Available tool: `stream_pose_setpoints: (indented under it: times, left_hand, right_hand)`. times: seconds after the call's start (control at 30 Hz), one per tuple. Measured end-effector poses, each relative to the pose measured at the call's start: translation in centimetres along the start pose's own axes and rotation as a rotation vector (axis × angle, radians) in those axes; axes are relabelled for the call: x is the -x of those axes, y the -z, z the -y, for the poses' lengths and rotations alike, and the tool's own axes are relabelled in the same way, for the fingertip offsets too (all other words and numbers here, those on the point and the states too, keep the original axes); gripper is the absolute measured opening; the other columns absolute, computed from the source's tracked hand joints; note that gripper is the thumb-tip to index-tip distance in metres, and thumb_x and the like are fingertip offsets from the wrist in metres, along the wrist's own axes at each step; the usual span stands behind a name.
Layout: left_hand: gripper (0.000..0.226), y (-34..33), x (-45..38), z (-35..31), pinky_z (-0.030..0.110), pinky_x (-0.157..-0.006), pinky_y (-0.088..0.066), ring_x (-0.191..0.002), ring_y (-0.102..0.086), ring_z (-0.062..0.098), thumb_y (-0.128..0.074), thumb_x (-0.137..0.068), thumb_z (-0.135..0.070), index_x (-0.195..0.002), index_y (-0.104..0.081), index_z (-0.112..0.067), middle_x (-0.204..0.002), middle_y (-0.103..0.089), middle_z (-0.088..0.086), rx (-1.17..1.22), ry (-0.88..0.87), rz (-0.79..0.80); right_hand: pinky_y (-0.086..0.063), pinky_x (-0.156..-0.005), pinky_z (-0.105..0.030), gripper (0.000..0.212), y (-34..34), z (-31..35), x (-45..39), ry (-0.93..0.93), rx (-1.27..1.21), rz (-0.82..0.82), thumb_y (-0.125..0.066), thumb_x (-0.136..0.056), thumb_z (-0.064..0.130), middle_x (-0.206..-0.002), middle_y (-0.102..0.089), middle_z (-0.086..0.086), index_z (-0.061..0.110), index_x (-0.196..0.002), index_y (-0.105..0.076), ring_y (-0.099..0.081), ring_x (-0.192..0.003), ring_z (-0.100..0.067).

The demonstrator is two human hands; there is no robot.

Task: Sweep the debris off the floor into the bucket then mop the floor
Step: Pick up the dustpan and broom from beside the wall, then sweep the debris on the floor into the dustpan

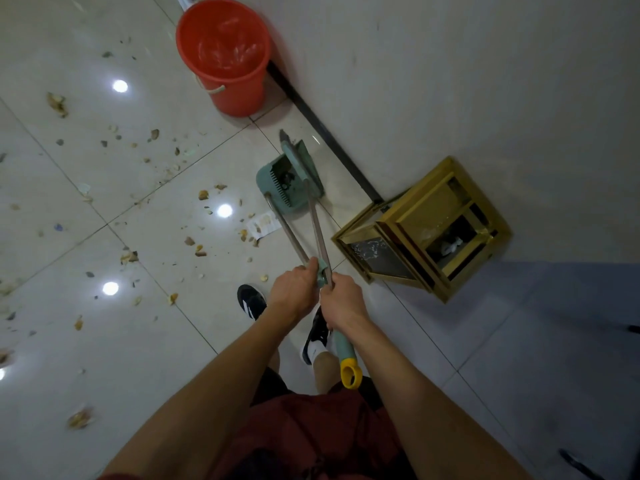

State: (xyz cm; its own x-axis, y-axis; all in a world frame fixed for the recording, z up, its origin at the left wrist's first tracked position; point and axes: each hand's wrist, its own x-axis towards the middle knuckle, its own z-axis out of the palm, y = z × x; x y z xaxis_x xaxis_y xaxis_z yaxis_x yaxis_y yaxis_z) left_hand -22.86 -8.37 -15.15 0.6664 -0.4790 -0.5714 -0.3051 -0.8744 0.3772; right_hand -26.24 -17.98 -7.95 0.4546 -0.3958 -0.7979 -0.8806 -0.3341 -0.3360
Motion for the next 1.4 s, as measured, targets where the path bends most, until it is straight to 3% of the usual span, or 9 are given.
stream_pose_setpoints:
  times: [0.2,0.37,0.5,0.6,0.7,0.87,1.03,1.23,1.4]
  left_hand:
    - [0.042,2.0,0.8,1.1,0.037,-0.059,-0.042,-0.075,-0.061,0.031,-0.050,-0.101,-0.026,-0.140,-0.038,-0.016,-0.111,-0.068,0.014,-0.049,-0.009,-0.069]
    - [0.036,6.2,1.2,4.1,0.038,-0.064,-0.052,-0.078,-0.065,0.034,-0.048,-0.100,-0.026,-0.136,-0.049,-0.023,-0.100,-0.070,0.015,0.081,0.196,-0.210]
    - [0.032,7.7,2.5,4.5,0.033,-0.060,-0.047,-0.067,-0.057,0.025,-0.050,-0.098,-0.025,-0.129,-0.057,-0.024,-0.083,-0.064,0.006,0.130,0.251,-0.247]
    - [0.034,7.5,4.5,4.7,0.030,-0.056,-0.043,-0.066,-0.056,0.021,-0.051,-0.099,-0.025,-0.132,-0.058,-0.025,-0.083,-0.066,0.005,0.121,0.282,-0.254]
    - [0.029,7.1,6.6,4.6,0.028,-0.054,-0.040,-0.063,-0.053,0.020,-0.051,-0.099,-0.024,-0.126,-0.060,-0.025,-0.083,-0.066,0.005,0.145,0.338,-0.288]
    - [0.031,6.0,9.9,4.8,0.039,-0.064,-0.058,-0.067,-0.063,0.026,-0.054,-0.096,-0.026,-0.126,-0.062,-0.028,-0.083,-0.071,0.007,0.195,0.412,-0.368]
    - [0.037,4.8,12.8,6.1,0.042,-0.065,-0.061,-0.066,-0.064,0.025,-0.053,-0.094,-0.030,-0.131,-0.060,-0.034,-0.081,-0.069,0.005,0.200,0.492,-0.414]
    - [0.021,4.4,16.2,9.1,0.038,-0.063,-0.060,-0.062,-0.060,0.017,-0.056,-0.096,-0.025,-0.114,-0.068,-0.028,-0.072,-0.063,-0.002,0.260,0.588,-0.425]
    - [0.024,4.2,18.3,12.9,0.037,-0.063,-0.059,-0.064,-0.061,0.018,-0.056,-0.098,-0.024,-0.118,-0.068,-0.025,-0.077,-0.066,0.001,0.273,0.617,-0.379]
  right_hand:
    - [-0.057,-0.056,-0.033,0.022,1.2,0.0,-0.4,0.116,0.081,-0.007,-0.045,-0.100,0.019,-0.093,-0.069,-0.009,0.013,-0.104,-0.066,-0.068,-0.075,-0.026]
    - [-0.058,-0.069,-0.038,0.025,4.9,-2.1,-1.7,0.138,0.181,-0.032,-0.045,-0.100,0.016,-0.109,-0.069,-0.015,0.009,-0.117,-0.062,-0.066,-0.085,-0.030]
    - [-0.062,-0.064,-0.043,0.023,5.8,-2.1,-2.4,0.120,0.131,-0.026,-0.051,-0.093,0.016,-0.099,-0.070,-0.012,0.010,-0.110,-0.065,-0.067,-0.073,-0.027]
    - [-0.054,-0.046,-0.031,0.017,5.8,-1.8,-2.9,0.101,0.120,0.005,-0.053,-0.092,0.015,-0.085,-0.067,-0.011,0.005,-0.100,-0.064,-0.063,-0.050,-0.022]
    - [-0.046,-0.041,-0.024,0.018,5.8,-1.9,-3.8,0.094,0.105,0.046,-0.053,-0.091,0.012,-0.072,-0.063,-0.011,-0.001,-0.097,-0.063,-0.059,-0.038,-0.018]
    - [-0.047,-0.043,-0.025,0.021,5.2,-1.7,-5.5,0.086,0.095,0.100,-0.057,-0.086,0.010,-0.074,-0.067,-0.015,-0.004,-0.103,-0.061,-0.059,-0.039,-0.017]
    - [-0.056,-0.047,-0.036,0.028,3.5,-1.3,-7.9,0.077,0.112,0.139,-0.052,-0.080,0.000,-0.080,-0.068,-0.026,-0.013,-0.103,-0.061,-0.063,-0.058,-0.033]
    - [-0.060,-0.056,-0.044,0.017,0.9,-0.7,-8.3,0.043,0.163,0.111,-0.050,-0.081,-0.003,-0.087,-0.071,-0.027,-0.011,-0.093,-0.059,-0.067,-0.065,-0.037]
    - [-0.047,-0.047,-0.032,0.029,-2.8,-0.2,-9.1,-0.037,0.063,0.115,-0.049,-0.072,0.002,-0.056,-0.060,-0.019,-0.008,-0.099,-0.053,-0.055,-0.043,-0.027]
